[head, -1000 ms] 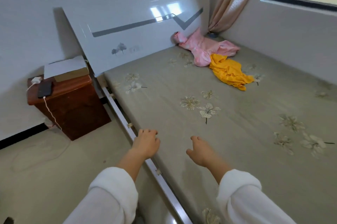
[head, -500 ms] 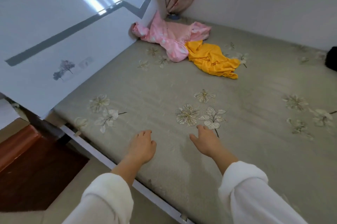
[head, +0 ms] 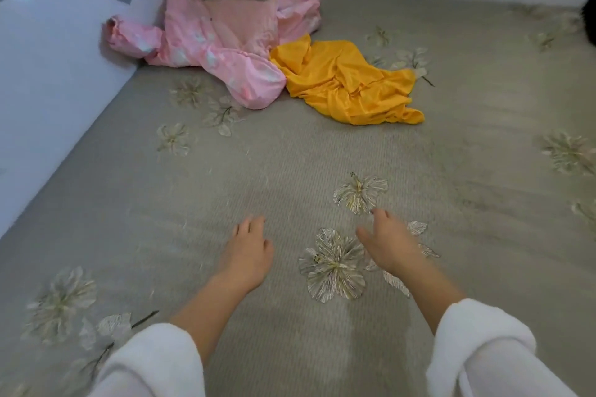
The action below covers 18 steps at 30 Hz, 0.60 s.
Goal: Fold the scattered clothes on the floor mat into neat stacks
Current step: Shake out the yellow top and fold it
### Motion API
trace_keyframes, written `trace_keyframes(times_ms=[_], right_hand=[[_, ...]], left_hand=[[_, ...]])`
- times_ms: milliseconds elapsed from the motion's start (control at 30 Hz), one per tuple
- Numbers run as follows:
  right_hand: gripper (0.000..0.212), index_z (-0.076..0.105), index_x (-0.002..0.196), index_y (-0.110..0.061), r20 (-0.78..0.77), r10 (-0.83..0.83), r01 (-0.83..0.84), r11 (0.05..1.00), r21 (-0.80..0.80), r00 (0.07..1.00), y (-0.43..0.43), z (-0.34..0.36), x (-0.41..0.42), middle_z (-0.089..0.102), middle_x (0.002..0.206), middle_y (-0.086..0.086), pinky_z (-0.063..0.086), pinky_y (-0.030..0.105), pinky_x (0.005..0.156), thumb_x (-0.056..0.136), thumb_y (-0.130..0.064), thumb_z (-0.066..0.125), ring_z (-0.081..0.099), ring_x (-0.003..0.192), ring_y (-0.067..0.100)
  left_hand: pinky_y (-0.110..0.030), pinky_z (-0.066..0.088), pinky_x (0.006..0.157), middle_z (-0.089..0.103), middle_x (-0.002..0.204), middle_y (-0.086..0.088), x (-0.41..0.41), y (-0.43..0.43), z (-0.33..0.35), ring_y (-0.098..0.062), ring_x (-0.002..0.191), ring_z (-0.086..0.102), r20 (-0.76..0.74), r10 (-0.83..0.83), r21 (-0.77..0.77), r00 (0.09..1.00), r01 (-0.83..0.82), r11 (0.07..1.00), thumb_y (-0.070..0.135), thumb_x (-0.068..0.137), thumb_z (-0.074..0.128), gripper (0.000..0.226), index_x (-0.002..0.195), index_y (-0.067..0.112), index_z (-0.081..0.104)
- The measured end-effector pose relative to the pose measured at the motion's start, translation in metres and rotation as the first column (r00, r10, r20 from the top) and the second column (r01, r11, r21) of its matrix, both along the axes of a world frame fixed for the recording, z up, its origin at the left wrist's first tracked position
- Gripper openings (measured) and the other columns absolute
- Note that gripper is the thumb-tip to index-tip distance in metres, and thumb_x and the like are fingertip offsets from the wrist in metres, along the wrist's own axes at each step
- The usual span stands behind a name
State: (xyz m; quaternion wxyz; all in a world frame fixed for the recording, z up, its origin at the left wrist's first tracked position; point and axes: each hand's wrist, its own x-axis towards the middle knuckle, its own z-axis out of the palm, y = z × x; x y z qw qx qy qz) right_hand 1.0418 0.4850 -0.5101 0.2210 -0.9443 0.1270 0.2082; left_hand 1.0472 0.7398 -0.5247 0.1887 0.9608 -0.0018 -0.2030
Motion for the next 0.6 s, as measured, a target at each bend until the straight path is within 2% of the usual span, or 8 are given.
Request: trace_keyframes(times_ms=[100, 233, 333, 433, 600], right_hand=[[0.050, 0.036, 0.136, -0.009, 0.040, 0.002, -0.001, 0.999, -0.041, 0.999, 0.001, -0.042, 0.041, 0.047, 0.134, 0.009, 0.040, 0.039, 0.098, 0.098, -0.040, 0.041, 0.044, 0.122, 0.026], [0.047, 0.039, 0.134, -0.011, 0.145, -0.013, 0.023, 0.998, -0.065, 0.989, -0.006, -0.087, 0.090, 0.047, 0.131, 0.004, 0.038, 0.041, 0.098, 0.096, -0.040, 0.042, 0.042, 0.122, 0.024], [0.045, 0.039, 0.134, -0.015, 0.232, 0.017, 0.008, 0.994, -0.106, 0.973, -0.011, -0.112, 0.122, 0.043, 0.138, 0.001, 0.031, 0.041, 0.102, 0.095, -0.038, 0.044, 0.037, 0.128, 0.022], [0.047, 0.038, 0.136, -0.015, 0.304, 0.043, -0.004, 0.992, -0.125, 0.952, -0.016, -0.130, 0.152, 0.038, 0.144, 0.001, 0.028, 0.040, 0.106, 0.095, -0.038, 0.046, 0.034, 0.132, 0.021], [0.059, 0.030, 0.143, -0.014, 0.427, -0.039, 0.109, 0.984, -0.140, 0.903, -0.010, -0.146, 0.219, 0.028, 0.151, 0.005, 0.025, 0.046, 0.107, 0.093, -0.037, 0.051, 0.028, 0.136, 0.026]], left_hand=[[-0.042, 0.018, 0.115, 0.008, 0.159, -0.011, 0.061, -0.003, -0.049, -0.027, 0.145, 0.011, 0.016, -0.028, 0.063, 0.999, 0.027, 0.998, 0.029, 0.101, 0.034, 0.055, 0.150, 0.013, 0.018], [-0.042, 0.005, 0.117, -0.008, 0.160, -0.009, 0.132, -0.014, -0.104, -0.026, 0.147, -0.005, 0.064, -0.075, 0.070, 0.995, 0.071, 0.995, 0.037, 0.101, 0.029, 0.059, 0.152, 0.019, 0.008], [-0.041, -0.001, 0.118, -0.003, 0.161, -0.009, 0.174, -0.020, -0.133, -0.026, 0.147, -0.006, 0.176, -0.136, 0.100, 0.975, 0.120, 0.988, 0.039, 0.101, 0.029, 0.058, 0.153, 0.022, 0.009], [-0.039, -0.002, 0.118, 0.006, 0.161, -0.004, 0.186, -0.022, -0.149, -0.022, 0.147, -0.003, 0.290, -0.105, 0.080, 0.951, 0.085, 0.993, 0.043, 0.098, 0.028, 0.057, 0.152, 0.026, 0.016], [-0.043, 0.006, 0.116, 0.012, 0.160, 0.003, 0.186, -0.021, -0.156, -0.015, 0.147, 0.001, 0.323, -0.074, 0.058, 0.944, 0.058, 0.997, 0.051, 0.090, 0.023, 0.062, 0.149, 0.034, 0.022]])
